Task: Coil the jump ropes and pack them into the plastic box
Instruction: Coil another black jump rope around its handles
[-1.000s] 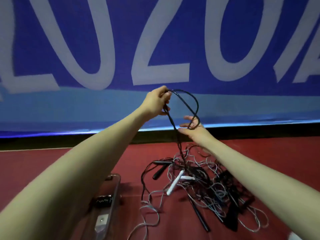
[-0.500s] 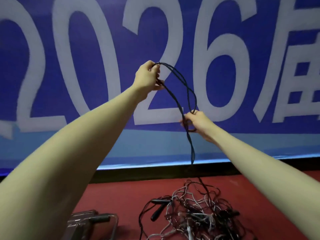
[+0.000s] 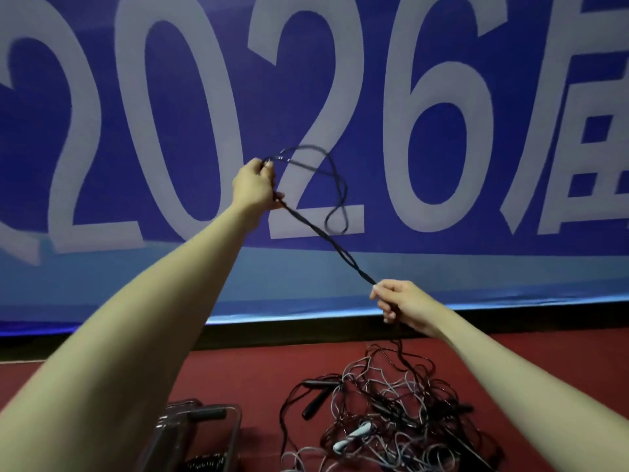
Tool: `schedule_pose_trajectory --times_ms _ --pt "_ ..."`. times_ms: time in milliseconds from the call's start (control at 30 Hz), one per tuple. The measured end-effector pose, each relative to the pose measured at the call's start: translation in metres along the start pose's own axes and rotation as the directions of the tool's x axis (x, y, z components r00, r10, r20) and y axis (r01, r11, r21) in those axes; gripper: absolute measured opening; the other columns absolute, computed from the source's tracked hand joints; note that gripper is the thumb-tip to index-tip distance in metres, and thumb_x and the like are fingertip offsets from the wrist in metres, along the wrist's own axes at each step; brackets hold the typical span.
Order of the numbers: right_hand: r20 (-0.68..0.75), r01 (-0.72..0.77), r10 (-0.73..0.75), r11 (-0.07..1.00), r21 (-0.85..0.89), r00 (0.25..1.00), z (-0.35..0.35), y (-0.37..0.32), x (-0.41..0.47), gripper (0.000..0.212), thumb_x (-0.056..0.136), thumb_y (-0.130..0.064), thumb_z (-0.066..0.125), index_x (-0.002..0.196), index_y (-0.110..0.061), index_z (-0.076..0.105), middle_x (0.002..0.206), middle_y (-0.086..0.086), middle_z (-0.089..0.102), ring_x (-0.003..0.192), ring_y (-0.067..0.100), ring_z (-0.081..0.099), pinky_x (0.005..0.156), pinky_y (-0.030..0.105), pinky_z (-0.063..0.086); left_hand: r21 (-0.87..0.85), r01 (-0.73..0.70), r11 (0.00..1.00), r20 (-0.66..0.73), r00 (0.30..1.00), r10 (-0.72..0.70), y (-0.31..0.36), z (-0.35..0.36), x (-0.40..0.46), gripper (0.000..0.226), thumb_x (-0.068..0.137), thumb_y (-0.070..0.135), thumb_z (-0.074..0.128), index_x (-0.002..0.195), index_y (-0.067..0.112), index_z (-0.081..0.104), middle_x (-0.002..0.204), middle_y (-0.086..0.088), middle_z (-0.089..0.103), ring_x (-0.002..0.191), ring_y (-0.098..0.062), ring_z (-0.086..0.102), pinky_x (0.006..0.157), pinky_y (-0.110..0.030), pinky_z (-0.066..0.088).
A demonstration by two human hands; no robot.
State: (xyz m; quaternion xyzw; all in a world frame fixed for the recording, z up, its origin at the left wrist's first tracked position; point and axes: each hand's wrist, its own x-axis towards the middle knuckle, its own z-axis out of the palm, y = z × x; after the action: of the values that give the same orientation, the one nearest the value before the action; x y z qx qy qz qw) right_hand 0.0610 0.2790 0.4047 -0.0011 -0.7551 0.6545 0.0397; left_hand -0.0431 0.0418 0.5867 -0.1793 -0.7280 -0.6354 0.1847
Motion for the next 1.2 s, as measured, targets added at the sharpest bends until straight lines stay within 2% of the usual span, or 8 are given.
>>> schedule_pose_trajectory --times_ms 200,333,433,533,667,800,933,1200 --pt "-0.305 0.108 -0.179 0.965 -0.237 0.935 -0.005 -0.029 0.003 0.029 0.101 -0.016 0.049 0.072 -0.012 0.053 0.055 0.0 0.034 0.041 0.007 0.027 0.042 0.019 0.023 0.056 0.301 0.952 -0.081 0.952 -0.296 -0.105 -0.005 -0.034 0.025 0.096 0.008 0.041 0.073 0.012 0.049 0.08 -0.013 0.055 0.06 -0.022 0.05 0.048 -0.025 0.037" --pt "-0.215 0.183 -0.335 0.836 -0.518 0.917 -0.011 -0.061 0.002 0.025 0.097 -0.021 0.055 0.073 -0.015 0.06 0.055 -0.003 0.043 0.049 0.01 0.035 0.051 0.025 0.029 0.014 0.527 0.85 0.02 0.849 -0.527 -0.159 -0.006 -0.072 0.024 0.095 -0.001 0.04 0.073 0.006 0.047 0.07 -0.011 0.054 0.053 -0.018 0.055 0.039 -0.016 0.036" --pt "-0.132 0.206 -0.362 0.754 -0.624 0.923 -0.007 -0.075 -0.002 0.022 0.097 -0.023 0.055 0.077 -0.016 0.062 0.058 -0.006 0.046 0.053 0.01 0.036 0.053 0.025 0.03 0.258 0.54 0.801 0.024 0.825 -0.565 -0.183 -0.007 -0.085 0.014 0.091 0.006 0.046 0.08 0.004 0.052 0.084 -0.018 0.056 0.065 -0.027 0.055 0.059 -0.03 0.042" --pt "-0.1 0.237 -0.389 0.725 -0.647 0.916 0.003 -0.078 -0.005 0.019 0.097 -0.023 0.056 0.082 -0.015 0.063 0.059 -0.009 0.049 0.053 0.007 0.037 0.051 0.021 0.029 0.615 0.346 0.709 0.002 0.898 -0.441 -0.176 0.001 -0.091 0.034 0.092 0.018 0.048 0.123 0.007 0.056 0.129 -0.023 0.049 0.116 -0.039 0.048 0.099 -0.041 0.039" --pt "-0.064 0.284 -0.409 0.728 -0.624 0.91 0.018 -0.066 -0.006 0.017 0.097 -0.021 0.057 0.087 -0.011 0.066 0.072 -0.001 0.061 0.062 0.007 0.045 0.058 0.023 0.035 0.193 0.067 0.979 0.327 0.936 -0.128 -0.135 0.027 -0.121 0.042 0.098 0.022 0.05 0.14 0.02 0.045 0.142 0.0 0.046 0.132 -0.015 0.042 0.109 -0.032 0.032" --pt "-0.122 0.324 -0.462 0.763 -0.56 0.878 0.03 -0.048 -0.011 0.017 0.096 -0.019 0.058 0.08 -0.014 0.064 0.053 -0.013 0.048 0.051 0.001 0.04 0.052 0.016 0.029 0.08 0.08 0.994 0.565 0.817 -0.112 -0.124 0.046 -0.139 0.028 0.102 0.029 0.042 0.127 0.023 0.053 0.11 0.004 0.065 0.106 -0.004 0.058 0.09 -0.019 0.04" --pt "-0.163 0.292 -0.452 0.772 -0.565 0.877 0.026 -0.023 -0.016 0.019 0.096 -0.021 0.058 0.078 -0.016 0.061 0.056 -0.008 0.044 0.052 0.007 0.036 0.053 0.023 0.028 -0.081 0.092 0.992 0.434 0.9 -0.048 -0.123 0.054 -0.136 0.027 0.102 0.019 0.043 0.079 0.016 0.057 0.066 0.002 0.045 0.063 -0.011 0.046 0.069 -0.024 0.042" --pt "-0.079 0.07 -0.129 0.854 -0.516 0.989 -0.014 0.061 -0.03 0.021 0.094 -0.019 0.061 0.081 -0.003 0.062 0.06 0.001 0.057 0.053 0.01 0.057 0.058 0.022 0.041 -0.453 0.193 0.87 0.041 0.98 -0.196 -0.124 0.033 -0.103 0.035 0.105 0.019 0.034 0.071 0.017 0.045 0.049 0.012 0.034 0.044 -0.004 0.03 0.047 -0.017 0.027"
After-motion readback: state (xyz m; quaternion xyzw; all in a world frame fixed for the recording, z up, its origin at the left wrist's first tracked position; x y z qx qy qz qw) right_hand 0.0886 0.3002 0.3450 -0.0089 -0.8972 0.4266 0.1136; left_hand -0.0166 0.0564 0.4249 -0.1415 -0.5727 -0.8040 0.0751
